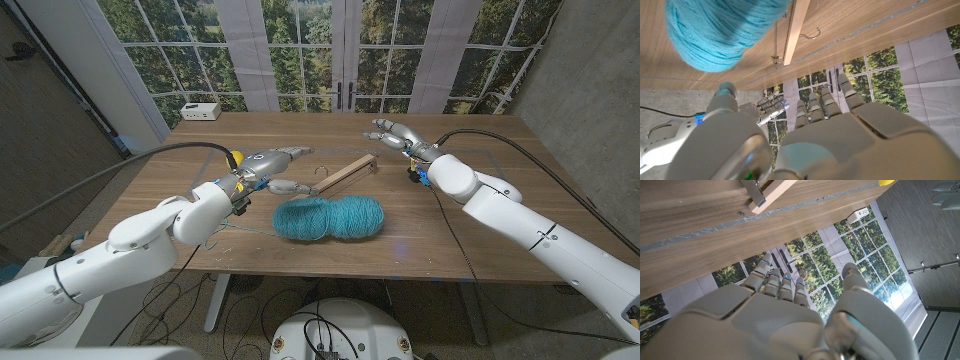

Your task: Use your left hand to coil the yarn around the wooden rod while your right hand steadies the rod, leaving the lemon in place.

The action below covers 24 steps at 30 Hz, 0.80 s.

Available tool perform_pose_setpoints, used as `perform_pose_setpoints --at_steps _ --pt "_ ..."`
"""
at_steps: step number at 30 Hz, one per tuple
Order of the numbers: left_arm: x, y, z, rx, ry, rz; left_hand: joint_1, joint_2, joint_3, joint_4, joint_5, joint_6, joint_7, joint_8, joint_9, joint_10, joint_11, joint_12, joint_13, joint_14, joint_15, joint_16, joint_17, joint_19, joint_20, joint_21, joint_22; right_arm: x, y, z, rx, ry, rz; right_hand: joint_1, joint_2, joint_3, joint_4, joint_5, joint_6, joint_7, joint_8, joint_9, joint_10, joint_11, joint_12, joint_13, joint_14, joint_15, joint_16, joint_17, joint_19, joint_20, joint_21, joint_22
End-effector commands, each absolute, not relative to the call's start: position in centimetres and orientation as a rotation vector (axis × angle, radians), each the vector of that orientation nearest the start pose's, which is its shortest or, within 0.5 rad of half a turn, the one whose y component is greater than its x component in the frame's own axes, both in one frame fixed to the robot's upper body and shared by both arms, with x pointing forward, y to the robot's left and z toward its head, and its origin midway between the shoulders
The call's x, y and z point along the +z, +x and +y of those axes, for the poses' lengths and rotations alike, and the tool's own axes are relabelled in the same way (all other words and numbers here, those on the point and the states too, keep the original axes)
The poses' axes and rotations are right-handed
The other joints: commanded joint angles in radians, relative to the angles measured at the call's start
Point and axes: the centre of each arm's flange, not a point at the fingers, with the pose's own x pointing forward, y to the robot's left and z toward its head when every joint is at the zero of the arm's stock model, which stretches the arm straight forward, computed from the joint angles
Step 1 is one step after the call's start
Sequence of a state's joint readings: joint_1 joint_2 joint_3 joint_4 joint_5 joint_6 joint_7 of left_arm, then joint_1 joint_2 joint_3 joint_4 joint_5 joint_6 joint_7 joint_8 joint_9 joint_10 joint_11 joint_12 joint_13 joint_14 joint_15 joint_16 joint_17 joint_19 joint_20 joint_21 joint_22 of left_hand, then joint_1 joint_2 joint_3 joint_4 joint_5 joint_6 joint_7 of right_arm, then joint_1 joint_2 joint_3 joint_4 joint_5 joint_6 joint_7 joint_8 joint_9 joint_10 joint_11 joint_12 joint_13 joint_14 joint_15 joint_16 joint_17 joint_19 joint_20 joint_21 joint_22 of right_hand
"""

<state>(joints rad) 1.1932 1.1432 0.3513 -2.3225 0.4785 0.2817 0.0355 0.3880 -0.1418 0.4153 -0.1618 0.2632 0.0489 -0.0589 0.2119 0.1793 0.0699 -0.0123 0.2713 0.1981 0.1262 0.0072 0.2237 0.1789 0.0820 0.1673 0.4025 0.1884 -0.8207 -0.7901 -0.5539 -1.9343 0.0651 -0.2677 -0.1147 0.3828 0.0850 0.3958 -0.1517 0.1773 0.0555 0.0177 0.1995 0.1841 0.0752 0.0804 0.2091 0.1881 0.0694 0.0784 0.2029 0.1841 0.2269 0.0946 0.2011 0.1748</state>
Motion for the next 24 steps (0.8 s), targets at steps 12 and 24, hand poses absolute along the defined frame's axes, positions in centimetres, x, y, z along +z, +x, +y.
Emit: perform_pose_setpoints --at_steps 12,24 --pt "-2.5 46.3 19.4 -0.167 1.604 -0.660 0.072 -0.030 -0.017 -0.015 0.030 0.002 0.006 -0.002 0.005 0.011 0.009 -0.005 0.005 0.019 -0.005 -0.008 0.004 0.070 -0.019 0.013 -0.002 3.7 56.1 -17.9 0.196 -0.844 -0.626 -0.017 -0.012 -0.016 0.008 -0.004 0.003 -0.001 -0.002 0.002 0.009 -0.001 -0.006 0.006 0.002 -0.008 -0.001 0.007 0.000 -0.005 -0.004 0.002" --pt "-3.8 47.0 18.4 -0.203 1.588 -0.661 0.126 -0.048 -0.048 -0.017 0.066 0.040 0.015 0.007 0.005 0.039 0.005 -0.003 0.006 0.036 -0.022 -0.010 0.003 0.104 -0.032 0.010 -0.006 3.8 55.7 -17.7 0.210 -0.845 -0.639 -0.027 -0.019 -0.025 0.012 -0.004 0.003 0.000 -0.003 0.002 0.009 0.001 -0.007 0.007 0.003 -0.006 0.000 0.008 -0.002 -0.004 -0.004 0.002"
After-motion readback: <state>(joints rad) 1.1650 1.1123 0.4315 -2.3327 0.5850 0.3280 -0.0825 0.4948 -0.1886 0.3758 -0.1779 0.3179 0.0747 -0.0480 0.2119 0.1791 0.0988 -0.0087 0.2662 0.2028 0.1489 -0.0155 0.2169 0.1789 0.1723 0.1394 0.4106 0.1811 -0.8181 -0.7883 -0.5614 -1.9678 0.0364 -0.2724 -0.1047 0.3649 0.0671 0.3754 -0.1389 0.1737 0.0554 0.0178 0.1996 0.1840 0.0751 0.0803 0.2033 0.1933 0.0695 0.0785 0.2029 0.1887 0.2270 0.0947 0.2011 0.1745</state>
